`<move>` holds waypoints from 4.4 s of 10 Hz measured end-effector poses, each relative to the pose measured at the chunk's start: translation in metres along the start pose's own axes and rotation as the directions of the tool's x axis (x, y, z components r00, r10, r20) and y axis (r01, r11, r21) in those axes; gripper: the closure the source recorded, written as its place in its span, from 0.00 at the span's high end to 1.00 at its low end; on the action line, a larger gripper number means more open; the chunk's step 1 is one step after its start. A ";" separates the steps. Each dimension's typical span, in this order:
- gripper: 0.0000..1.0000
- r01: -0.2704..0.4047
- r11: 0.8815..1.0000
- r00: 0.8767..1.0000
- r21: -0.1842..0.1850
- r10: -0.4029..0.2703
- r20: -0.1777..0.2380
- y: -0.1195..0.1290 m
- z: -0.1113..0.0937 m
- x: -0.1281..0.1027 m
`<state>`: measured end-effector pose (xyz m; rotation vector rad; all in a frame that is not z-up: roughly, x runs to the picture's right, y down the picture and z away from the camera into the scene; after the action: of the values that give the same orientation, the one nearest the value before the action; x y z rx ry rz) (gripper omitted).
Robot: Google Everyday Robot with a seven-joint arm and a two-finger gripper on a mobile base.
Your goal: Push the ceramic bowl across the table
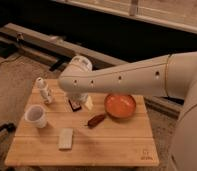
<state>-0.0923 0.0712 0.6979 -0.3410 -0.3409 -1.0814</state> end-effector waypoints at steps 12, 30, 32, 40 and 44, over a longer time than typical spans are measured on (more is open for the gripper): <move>0.80 -0.209 0.976 0.977 -0.067 0.211 0.031 0.123 0.047 0.108; 0.80 -0.268 0.935 0.934 -0.230 0.311 0.173 0.198 0.176 0.168; 0.80 -0.251 0.941 0.939 -0.225 0.294 0.180 0.190 0.178 0.173; 0.80 -0.156 0.974 0.959 -0.166 0.189 0.210 0.136 0.199 0.190; 0.80 -0.083 0.989 0.968 -0.125 0.110 0.228 0.092 0.206 0.194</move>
<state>0.0526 0.0454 0.9563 -0.5848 -0.4684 -0.9684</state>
